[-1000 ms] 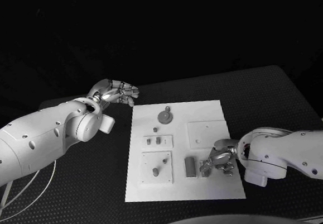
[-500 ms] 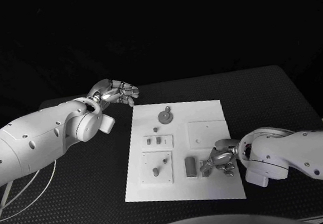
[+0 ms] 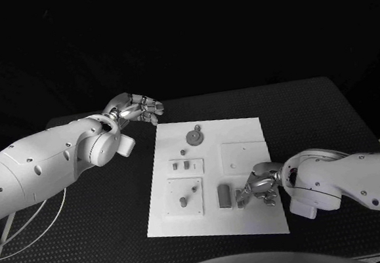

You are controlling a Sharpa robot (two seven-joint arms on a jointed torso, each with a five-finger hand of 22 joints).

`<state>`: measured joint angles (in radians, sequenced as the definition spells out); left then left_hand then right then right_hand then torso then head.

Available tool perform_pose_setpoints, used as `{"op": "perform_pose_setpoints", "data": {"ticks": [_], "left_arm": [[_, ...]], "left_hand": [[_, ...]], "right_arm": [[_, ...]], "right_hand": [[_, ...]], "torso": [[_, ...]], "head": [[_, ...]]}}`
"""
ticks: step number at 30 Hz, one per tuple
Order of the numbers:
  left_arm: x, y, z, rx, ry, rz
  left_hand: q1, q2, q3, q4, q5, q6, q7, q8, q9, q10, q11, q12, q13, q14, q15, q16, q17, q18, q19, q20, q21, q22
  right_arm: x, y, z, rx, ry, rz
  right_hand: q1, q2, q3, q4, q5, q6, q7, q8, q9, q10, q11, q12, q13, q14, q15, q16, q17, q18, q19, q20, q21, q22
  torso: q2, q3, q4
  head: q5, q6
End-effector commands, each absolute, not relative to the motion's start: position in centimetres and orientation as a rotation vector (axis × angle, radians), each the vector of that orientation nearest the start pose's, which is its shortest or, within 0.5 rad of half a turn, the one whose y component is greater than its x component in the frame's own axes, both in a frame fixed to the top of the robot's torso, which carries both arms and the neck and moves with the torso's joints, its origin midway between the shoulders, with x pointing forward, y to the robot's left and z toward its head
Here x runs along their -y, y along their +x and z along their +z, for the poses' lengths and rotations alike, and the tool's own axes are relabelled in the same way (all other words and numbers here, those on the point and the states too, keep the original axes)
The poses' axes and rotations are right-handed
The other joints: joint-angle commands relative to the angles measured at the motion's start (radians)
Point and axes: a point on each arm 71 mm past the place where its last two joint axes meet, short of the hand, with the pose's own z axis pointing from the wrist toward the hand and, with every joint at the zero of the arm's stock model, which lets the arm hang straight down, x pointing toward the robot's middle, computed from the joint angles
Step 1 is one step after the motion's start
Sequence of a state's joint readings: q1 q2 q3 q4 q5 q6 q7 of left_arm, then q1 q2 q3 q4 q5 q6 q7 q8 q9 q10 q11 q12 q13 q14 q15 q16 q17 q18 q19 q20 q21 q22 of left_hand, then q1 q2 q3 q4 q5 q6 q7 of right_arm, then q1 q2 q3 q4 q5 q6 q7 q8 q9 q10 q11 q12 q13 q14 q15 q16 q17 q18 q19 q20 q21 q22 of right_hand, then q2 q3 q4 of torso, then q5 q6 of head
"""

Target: Assemble the parts on the task board

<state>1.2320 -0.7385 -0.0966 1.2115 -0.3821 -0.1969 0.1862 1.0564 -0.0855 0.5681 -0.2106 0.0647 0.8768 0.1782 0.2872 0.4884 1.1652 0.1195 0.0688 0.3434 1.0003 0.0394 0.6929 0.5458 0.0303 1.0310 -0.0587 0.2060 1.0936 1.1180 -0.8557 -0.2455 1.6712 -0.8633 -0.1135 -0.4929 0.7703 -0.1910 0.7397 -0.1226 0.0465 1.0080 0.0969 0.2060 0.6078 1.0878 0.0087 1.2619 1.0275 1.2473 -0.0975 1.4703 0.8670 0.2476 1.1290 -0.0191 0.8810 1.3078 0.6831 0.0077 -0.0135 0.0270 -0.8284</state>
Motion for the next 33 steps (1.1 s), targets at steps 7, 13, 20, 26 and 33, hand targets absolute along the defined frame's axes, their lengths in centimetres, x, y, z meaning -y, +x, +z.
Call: {"op": "perform_pose_setpoints", "data": {"ticks": [7,13,20,26,33], "left_arm": [[-24.2,53.7,-20.8,-1.702,-0.810,-1.189],[-24.2,53.7,-20.8,-1.703,-0.810,-1.190],[-24.2,53.7,-20.8,-1.704,-0.810,-1.191],[-24.2,53.7,-20.8,-1.704,-0.810,-1.191],[-24.2,53.7,-20.8,-1.704,-0.810,-1.191]], "left_hand": [[-0.008,-0.001,0.000,0.007,0.000,-0.010,0.000,0.005,-0.001,-0.005,0.000,0.003,-0.001,0.007,0.002,-0.007,0.002,0.020,0.007,0.001,-0.005,0.002],[-0.008,-0.001,0.000,0.007,0.000,-0.010,0.000,0.005,-0.001,-0.005,0.000,0.003,-0.001,0.007,0.002,-0.007,0.003,0.020,0.007,0.001,-0.005,0.002],[-0.007,0.000,0.000,0.007,0.000,-0.010,0.000,0.006,-0.001,-0.005,0.000,0.003,-0.001,0.007,0.002,-0.008,0.003,0.020,0.007,0.001,-0.006,0.002],[-0.007,0.000,0.000,0.007,0.000,-0.010,0.000,0.006,-0.002,-0.005,0.000,0.003,-0.001,0.007,0.002,-0.008,0.003,0.020,0.007,0.001,-0.006,0.002],[-0.008,0.000,0.000,0.007,0.000,-0.010,0.000,0.006,-0.002,-0.005,0.000,0.003,-0.001,0.007,0.002,-0.008,0.004,0.020,0.007,0.001,-0.006,0.003]], "right_arm": [[18.6,38.5,-31.0,-2.494,0.224,0.547],[18.3,38.5,-31.0,-2.492,0.127,0.526],[17.9,38.6,-31.0,-2.480,0.086,0.517],[17.6,38.6,-31.3,-2.475,0.080,0.511],[17.6,38.8,-31.5,-2.472,0.088,0.492]], "right_hand": [[0.025,-0.005,0.003,-0.017,0.003,0.003,0.011,0.017,0.005,0.006,-0.011,0.004,0.001,0.001,-0.009,0.001,0.002,0.014,0.007,-0.007,0.004,0.014],[0.080,-0.009,0.005,-0.060,0.003,0.018,0.005,0.030,0.011,0.011,-0.017,0.005,-0.001,0.004,-0.014,0.000,0.003,0.014,0.010,-0.010,0.006,0.014],[0.110,-0.018,0.003,-0.073,0.003,0.035,-0.001,0.044,0.018,0.019,-0.023,0.006,-0.002,0.013,-0.019,0.003,0.014,0.014,0.014,-0.009,0.006,0.013],[0.115,-0.016,0.000,-0.071,0.003,0.044,-0.005,0.050,0.021,0.026,-0.026,0.007,-0.002,0.023,-0.022,0.006,0.027,0.014,0.019,-0.009,0.007,0.013],[0.113,-0.010,-0.004,-0.064,0.003,0.049,-0.007,0.053,0.023,0.031,-0.029,0.008,-0.003,0.030,-0.024,0.008,0.034,0.014,0.023,-0.010,0.008,0.012]], "torso": [[0.000,0.0006,-0.0009],[0.000,0.0004,-0.0014],[0.000,0.0008,-0.0002],[0.000,0.0009,0.0000],[0.000,0.0006,0.0002]], "head": [[0.000,0.002],[0.000,0.002],[-0.001,0.002],[0.000,0.000],[0.000,-0.002]]}}
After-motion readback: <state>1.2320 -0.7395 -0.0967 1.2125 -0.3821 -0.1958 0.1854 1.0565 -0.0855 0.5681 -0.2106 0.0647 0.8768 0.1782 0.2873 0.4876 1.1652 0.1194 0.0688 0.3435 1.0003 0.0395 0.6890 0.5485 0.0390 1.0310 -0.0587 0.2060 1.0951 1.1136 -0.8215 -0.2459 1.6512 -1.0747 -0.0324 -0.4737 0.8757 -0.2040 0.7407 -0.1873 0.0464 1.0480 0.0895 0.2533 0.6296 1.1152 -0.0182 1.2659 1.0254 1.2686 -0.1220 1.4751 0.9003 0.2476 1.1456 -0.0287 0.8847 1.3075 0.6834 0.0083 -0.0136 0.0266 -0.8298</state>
